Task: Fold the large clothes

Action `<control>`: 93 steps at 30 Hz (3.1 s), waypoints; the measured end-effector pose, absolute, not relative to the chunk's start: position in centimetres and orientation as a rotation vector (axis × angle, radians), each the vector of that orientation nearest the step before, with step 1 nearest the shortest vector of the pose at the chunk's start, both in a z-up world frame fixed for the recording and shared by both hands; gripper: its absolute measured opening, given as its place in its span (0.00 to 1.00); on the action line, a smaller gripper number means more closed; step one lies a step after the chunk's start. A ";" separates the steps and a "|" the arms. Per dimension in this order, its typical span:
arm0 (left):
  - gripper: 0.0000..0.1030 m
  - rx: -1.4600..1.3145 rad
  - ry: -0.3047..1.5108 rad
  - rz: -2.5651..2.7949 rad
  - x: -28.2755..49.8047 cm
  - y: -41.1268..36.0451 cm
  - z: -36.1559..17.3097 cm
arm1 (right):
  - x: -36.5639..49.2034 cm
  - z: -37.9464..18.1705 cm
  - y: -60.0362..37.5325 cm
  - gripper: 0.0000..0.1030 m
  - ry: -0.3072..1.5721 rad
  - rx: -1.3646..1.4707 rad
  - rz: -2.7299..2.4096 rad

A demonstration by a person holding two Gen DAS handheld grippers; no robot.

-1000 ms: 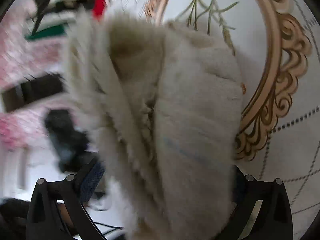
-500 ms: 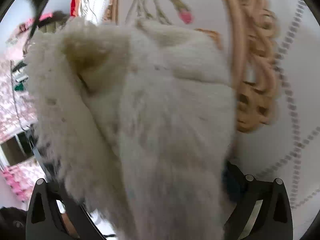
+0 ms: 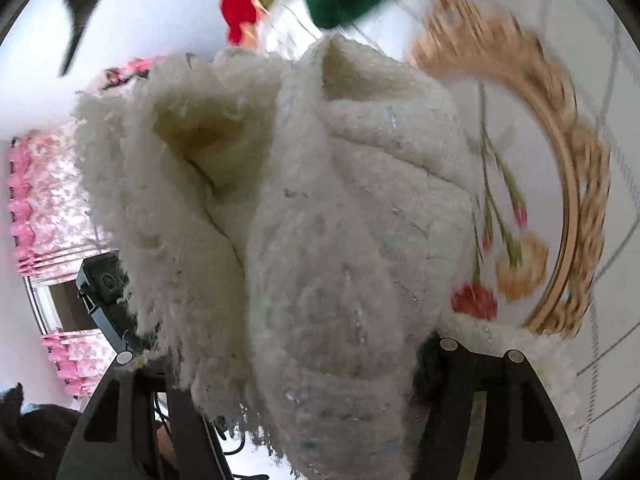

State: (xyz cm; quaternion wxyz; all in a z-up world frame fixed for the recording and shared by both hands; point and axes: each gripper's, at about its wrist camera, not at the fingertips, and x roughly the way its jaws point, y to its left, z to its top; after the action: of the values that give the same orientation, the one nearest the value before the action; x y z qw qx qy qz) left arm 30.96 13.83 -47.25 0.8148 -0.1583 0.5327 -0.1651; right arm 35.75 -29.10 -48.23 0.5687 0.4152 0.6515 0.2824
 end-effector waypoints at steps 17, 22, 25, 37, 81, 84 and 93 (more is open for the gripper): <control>0.92 -0.355 1.169 -0.418 65.6 2.5 -50.7 | 66.3 -43.9 -44.7 0.67 1.480 0.901 0.526; 0.93 -0.278 1.223 -0.397 68.0 1.2 -55.4 | 68.8 -49.5 -46.1 0.67 1.586 0.851 0.414; 0.93 -0.234 1.202 -0.379 67.0 1.5 -54.0 | 68.3 -49.0 -46.2 0.74 1.584 0.824 0.383; 0.95 0.036 1.054 -0.101 56.2 1.7 -45.8 | 58.2 -38.2 -39.0 1.00 1.370 0.148 -0.150; 0.96 0.017 0.684 -0.065 17.4 5.2 -8.1 | 9.9 17.8 -29.7 1.00 0.735 0.013 -0.300; 0.96 0.015 0.671 -0.056 17.0 5.3 -7.7 | 9.3 18.1 -29.8 1.00 0.724 0.007 -0.304; 0.96 0.015 0.659 -0.035 16.1 5.4 -7.5 | 8.8 18.4 -30.0 1.00 0.715 -0.009 -0.297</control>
State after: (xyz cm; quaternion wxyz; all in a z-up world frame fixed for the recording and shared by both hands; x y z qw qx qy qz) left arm 16.14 5.39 -7.46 0.9460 0.0074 0.3236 -0.0169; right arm 8.77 -30.04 18.35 0.9261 -0.0044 0.3484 -0.1446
